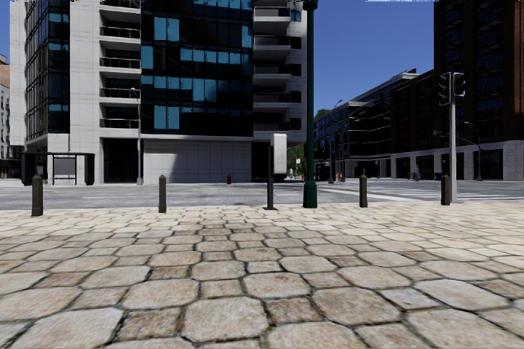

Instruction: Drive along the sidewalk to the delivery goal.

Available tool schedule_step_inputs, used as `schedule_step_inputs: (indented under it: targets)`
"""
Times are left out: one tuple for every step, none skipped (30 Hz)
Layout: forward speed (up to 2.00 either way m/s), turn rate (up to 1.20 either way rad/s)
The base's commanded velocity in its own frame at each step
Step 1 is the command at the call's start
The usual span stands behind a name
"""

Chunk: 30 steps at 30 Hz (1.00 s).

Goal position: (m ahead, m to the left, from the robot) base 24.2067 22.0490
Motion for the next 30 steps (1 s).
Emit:
schedule_step_inputs:
  targets:
    - [2.00, -1.20]
    - [2.00, -1.20]
    - [2.00, -1.20]
    - [2.00, -1.20]
    - [2.00, -1.20]
    - [2.00, -1.20]
    - [2.00, -1.20]
    - [2.00, -1.20]
    - [2.00, -1.20]
    - [2.00, -1.20]
    - [2.00, -1.20]
    - [2.00, -1.20]
    - [2.00, -1.20]
    - [2.00, -1.17]
    - [2.00, -0.38]
    - [2.00, 0.00]
    - [2.00, 0.00]
    - [2.00, 0.00]
    - [2.00, 0.00]
    - [2.00, 0.00]
    - [2.00, 0.00]
    - [2.00, 0.00]
    - [2.00, 0.00]
    - [2.00, 0.00]
    - [2.00, 0.00]
    - [2.00, 0.00]
    - [2.00, 0.00]
    - [2.00, -0.45]
    - [2.00, -0.45]
    - [2.00, -0.90]
